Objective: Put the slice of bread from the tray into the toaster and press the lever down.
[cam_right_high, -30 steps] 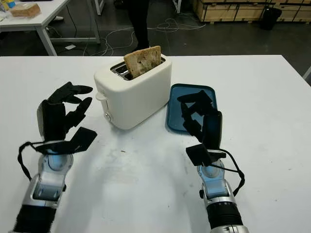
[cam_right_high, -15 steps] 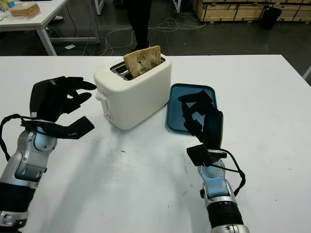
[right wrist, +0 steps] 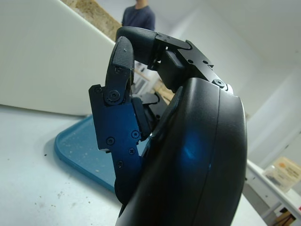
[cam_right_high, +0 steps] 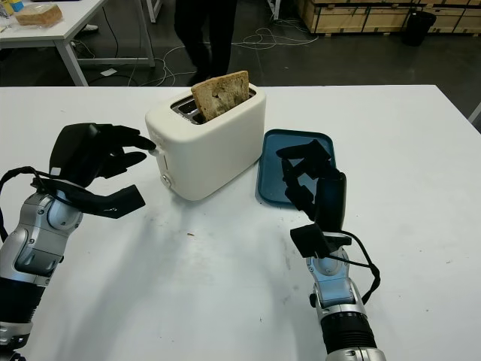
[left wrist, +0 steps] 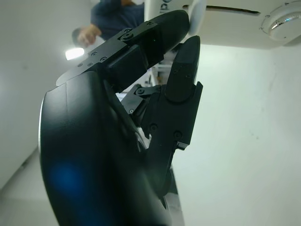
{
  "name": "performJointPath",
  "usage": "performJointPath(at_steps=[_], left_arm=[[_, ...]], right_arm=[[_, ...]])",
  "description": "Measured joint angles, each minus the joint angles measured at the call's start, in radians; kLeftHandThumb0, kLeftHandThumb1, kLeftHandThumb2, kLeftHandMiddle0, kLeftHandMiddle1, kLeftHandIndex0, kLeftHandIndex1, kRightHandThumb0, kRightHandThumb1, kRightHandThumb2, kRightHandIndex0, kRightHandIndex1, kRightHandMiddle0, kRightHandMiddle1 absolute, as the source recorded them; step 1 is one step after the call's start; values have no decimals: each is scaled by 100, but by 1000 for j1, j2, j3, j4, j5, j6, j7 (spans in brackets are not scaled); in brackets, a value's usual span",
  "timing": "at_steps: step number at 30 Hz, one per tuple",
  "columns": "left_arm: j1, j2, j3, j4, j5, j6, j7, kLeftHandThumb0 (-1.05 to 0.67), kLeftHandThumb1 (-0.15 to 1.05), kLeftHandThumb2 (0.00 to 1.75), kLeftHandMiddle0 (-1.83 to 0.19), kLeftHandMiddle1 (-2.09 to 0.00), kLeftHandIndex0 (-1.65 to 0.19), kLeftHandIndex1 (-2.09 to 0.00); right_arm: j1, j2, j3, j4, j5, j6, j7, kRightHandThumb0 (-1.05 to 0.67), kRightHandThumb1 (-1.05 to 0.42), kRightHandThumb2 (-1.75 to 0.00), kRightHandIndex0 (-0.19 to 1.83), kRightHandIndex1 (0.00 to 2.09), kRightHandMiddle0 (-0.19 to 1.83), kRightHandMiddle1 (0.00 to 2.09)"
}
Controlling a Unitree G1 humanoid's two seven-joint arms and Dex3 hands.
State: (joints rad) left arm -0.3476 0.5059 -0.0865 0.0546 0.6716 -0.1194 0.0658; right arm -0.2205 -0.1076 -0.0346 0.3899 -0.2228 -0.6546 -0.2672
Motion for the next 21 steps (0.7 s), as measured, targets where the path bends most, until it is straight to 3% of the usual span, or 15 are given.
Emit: performJointPath(at_steps=[12, 21], left_arm=[[-37, 12, -12, 51, -1, -42, -8, -33, 86, 0, -88, -124, -118, -13], [-74, 19, -26, 67, 1, -43, -38, -35, 86, 0, -88, -118, -118, -11]], right_arm=[[0, 0, -2, 0, 5, -5, 2, -36, -92, -41, 74, 162, 63, 130], [0, -1, -3, 0, -1, -5, 0, -36, -92, -42, 75, 161, 62, 132]])
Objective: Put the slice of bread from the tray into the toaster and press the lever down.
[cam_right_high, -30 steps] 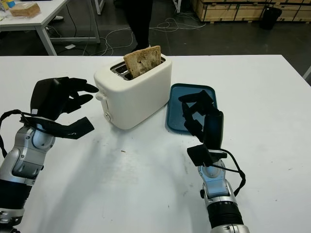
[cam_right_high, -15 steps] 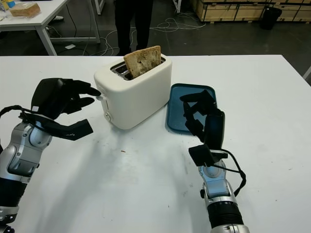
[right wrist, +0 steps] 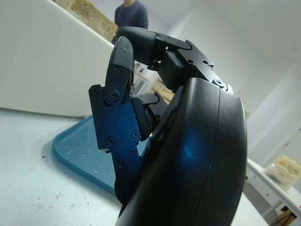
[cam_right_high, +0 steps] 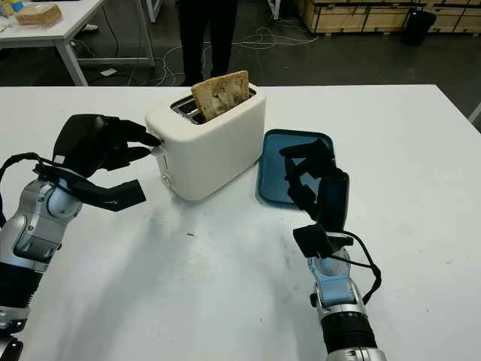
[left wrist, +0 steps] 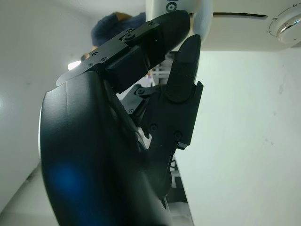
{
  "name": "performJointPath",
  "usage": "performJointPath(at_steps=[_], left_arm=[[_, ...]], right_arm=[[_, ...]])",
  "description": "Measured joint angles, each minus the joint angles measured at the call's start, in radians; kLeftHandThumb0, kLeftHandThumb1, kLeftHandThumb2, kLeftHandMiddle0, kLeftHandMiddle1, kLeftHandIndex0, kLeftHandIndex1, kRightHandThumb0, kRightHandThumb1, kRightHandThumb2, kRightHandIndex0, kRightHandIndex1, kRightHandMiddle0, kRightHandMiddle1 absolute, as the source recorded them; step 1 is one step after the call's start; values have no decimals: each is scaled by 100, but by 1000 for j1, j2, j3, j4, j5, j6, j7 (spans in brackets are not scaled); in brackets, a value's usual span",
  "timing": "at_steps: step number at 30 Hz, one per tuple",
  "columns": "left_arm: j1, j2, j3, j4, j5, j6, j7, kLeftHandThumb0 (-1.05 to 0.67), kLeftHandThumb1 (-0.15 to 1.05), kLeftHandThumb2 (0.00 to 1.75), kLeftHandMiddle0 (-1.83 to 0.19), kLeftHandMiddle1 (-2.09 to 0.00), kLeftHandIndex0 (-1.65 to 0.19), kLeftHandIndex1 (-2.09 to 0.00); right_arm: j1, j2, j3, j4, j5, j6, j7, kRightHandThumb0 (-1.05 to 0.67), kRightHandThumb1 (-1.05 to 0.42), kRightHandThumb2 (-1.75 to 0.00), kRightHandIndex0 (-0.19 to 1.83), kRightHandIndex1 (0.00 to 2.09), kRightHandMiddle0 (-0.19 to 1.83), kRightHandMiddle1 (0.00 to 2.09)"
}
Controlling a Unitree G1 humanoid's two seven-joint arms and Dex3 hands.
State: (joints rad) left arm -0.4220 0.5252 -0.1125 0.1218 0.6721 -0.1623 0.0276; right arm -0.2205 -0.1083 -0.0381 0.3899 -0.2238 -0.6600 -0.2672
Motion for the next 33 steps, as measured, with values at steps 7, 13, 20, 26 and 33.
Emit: performJointPath(at_steps=[7, 13, 20, 26, 33], left_arm=[[-10, 3, -14, 11, 1, -1, 0, -35, 86, 0, -92, -112, -120, -9], [-30, 16, -31, 21, 10, -3, 1, -32, 85, 0, -94, -113, -126, -11], [-37, 27, -43, 20, 19, 1, -3, -19, 88, 2, -100, -98, -125, -7], [-46, -51, -114, 79, 52, 156, -54, -9, 92, 5, -90, -108, -124, -5], [-116, -229, -200, 283, 110, 366, 8, -12, 92, 19, -92, -23, -91, 0]], right_arm=[[0, 0, -1, 0, 14, 0, 6, -36, -92, -41, 74, 162, 62, 131], [0, 0, -1, 0, 21, -6, 12, -36, -92, -41, 73, 163, 62, 132], [0, 0, -2, 0, 22, -15, 16, -36, -92, -41, 73, 164, 61, 132], [1, 0, -12, 0, 22, -32, 13, -41, -92, -39, 74, 166, 64, 129], [5, 4, -17, -4, 21, -32, 14, -43, -92, -39, 74, 166, 66, 127]])
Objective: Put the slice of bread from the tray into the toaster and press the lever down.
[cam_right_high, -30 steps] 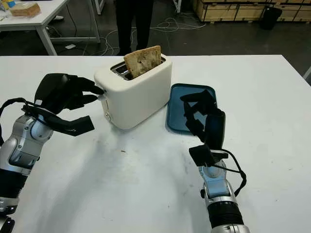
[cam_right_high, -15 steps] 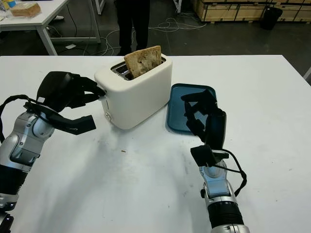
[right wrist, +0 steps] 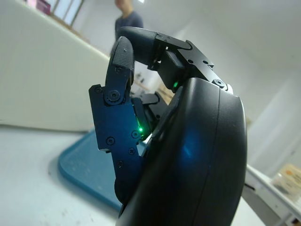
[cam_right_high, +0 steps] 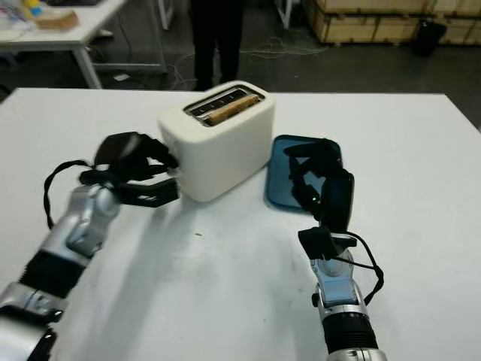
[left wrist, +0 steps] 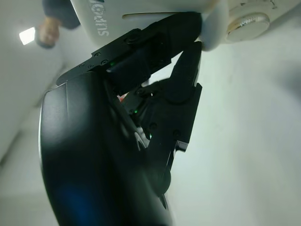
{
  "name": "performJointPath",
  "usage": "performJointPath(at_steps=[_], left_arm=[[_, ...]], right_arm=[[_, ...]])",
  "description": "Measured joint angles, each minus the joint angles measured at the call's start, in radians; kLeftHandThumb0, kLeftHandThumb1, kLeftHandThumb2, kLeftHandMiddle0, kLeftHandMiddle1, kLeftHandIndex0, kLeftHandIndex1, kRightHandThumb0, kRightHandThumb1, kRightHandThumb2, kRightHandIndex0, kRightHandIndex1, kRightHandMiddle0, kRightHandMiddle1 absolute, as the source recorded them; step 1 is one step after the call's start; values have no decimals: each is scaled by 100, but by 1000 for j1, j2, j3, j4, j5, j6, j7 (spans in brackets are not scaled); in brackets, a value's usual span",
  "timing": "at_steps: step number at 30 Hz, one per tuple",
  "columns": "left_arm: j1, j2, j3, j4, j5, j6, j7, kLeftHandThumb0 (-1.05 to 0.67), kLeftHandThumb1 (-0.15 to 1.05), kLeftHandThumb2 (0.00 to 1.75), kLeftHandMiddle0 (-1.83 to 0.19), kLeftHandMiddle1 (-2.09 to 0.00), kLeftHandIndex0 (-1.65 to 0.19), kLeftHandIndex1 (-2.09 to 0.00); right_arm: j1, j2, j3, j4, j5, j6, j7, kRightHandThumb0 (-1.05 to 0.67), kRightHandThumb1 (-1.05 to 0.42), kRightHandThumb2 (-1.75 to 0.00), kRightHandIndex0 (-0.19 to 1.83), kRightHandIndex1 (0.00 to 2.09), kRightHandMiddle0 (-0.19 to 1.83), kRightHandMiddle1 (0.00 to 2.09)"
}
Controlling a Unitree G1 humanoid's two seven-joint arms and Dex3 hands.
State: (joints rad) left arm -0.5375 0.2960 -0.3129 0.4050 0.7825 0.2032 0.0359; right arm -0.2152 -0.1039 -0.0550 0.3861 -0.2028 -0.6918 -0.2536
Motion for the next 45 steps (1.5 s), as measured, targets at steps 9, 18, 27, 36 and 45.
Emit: performJointPath(at_steps=[9, 18, 27, 36, 45], left_arm=[[42, -34, -57, -138, 65, 203, 9, -11, 92, 24, -92, -16, -86, -2], [272, 15, -84, -449, 55, 231, -91, -10, 92, 17, -92, -103, -116, -14], [464, -30, 3, -571, -110, -59, 183, -11, 72, 71, -81, -141, -119, -13], [416, -140, 186, -544, -286, -302, 363, -31, 91, 47, -66, -146, -108, -14], [387, -195, 291, -545, -405, -380, 366, -37, 88, 45, -56, -169, -63, -101]], right_arm=[[14, -1, -15, -17, 0, 0, -1, -44, -92, -38, 73, 165, 66, 125], [16, -1, -14, -23, -1, -1, -2, -44, -92, -38, 75, 163, 65, 126], [16, 1, -12, -27, 1, -14, 0, -45, -92, -38, 75, 165, 65, 128], [17, 3, -13, -26, 1, -14, 6, -43, -92, -38, 75, 165, 66, 127], [21, 25, -12, -42, 70, 31, 64, -42, -92, -36, 70, 170, 61, 134]])
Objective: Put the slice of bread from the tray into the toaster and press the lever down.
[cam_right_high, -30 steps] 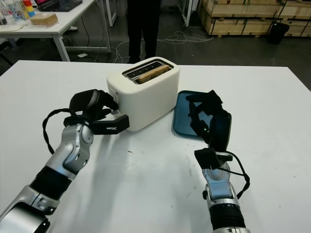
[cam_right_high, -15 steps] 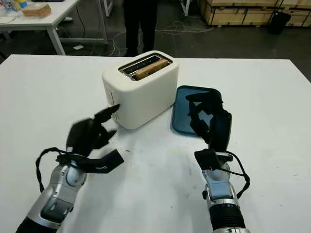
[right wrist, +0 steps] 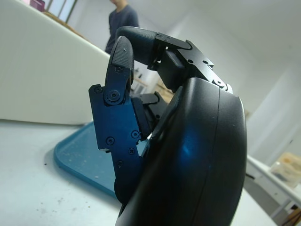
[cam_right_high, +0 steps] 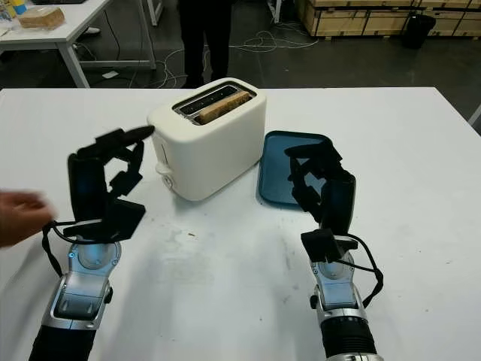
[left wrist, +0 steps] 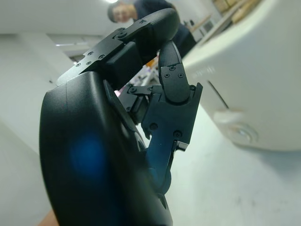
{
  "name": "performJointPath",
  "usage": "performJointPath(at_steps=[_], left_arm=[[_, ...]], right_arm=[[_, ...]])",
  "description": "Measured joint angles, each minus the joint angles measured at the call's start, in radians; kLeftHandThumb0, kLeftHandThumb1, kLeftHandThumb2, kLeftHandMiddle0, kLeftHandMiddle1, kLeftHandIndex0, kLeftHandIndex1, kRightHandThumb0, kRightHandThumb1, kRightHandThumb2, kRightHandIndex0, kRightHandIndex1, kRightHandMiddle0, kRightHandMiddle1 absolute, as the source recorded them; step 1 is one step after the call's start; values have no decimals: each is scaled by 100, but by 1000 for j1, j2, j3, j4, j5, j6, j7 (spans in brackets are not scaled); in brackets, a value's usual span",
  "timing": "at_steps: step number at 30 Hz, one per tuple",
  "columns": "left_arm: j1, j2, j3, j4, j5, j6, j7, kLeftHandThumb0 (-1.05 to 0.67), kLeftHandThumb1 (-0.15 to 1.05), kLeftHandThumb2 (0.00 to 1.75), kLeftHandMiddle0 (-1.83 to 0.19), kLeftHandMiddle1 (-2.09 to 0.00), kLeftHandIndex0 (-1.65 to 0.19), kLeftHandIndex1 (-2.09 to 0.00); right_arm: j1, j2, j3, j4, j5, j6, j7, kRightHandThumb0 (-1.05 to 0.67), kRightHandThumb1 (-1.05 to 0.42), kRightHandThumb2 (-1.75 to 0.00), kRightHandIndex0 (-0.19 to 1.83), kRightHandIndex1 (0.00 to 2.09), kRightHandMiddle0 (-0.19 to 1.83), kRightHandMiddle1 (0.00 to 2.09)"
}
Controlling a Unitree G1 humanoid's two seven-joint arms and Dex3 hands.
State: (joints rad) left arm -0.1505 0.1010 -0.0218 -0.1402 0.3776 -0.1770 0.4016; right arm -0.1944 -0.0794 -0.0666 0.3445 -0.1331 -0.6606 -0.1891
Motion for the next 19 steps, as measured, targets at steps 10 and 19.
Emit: performJointPath(at_steps=[10, 19], left_arm=[[7, -76, 29, -13, -36, -22, 8, -39, 90, 38, -49, -175, -49, -122], [30, -94, 34, -14, -53, -29, 3, -38, 90, 34, -54, -175, -52, -127]], right_arm=[[-33, 6, -27, -35, 102, 192, 59, -47, -92, -31, 65, 134, 68, 85], [-55, 6, -44, -35, 129, 212, 82, -49, -92, -29, 69, 109, 82, 50]])
